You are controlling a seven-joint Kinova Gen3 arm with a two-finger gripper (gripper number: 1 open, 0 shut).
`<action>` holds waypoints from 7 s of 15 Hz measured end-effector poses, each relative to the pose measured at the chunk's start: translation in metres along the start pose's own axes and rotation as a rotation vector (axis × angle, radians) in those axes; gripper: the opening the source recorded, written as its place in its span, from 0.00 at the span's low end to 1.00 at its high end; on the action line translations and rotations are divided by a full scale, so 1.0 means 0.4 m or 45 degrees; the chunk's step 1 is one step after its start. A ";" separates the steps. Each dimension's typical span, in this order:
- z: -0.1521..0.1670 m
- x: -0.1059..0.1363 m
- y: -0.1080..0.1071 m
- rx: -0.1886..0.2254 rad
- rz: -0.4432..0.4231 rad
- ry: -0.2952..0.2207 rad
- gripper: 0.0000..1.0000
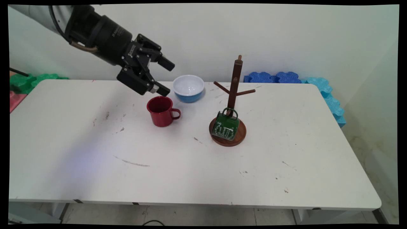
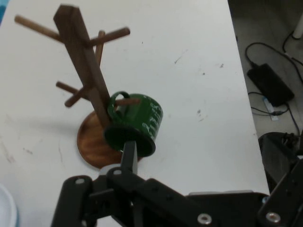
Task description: Pick up the green mug from the rack, then place the picked object on the table
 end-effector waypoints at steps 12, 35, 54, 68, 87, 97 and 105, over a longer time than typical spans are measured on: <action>0.054 -0.165 -0.017 0.002 -0.251 0.020 1.00; 0.342 -0.437 -0.075 -0.085 -0.624 0.241 1.00; 0.566 -0.453 -0.106 -0.156 -0.602 0.298 1.00; 0.648 -0.434 -0.127 -0.153 -0.515 0.317 1.00; 0.659 -0.392 -0.091 -0.164 -0.459 0.339 0.00; 0.637 -0.368 -0.070 -0.169 -0.406 0.334 0.00; 0.594 -0.344 -0.046 -0.176 -0.357 0.322 0.00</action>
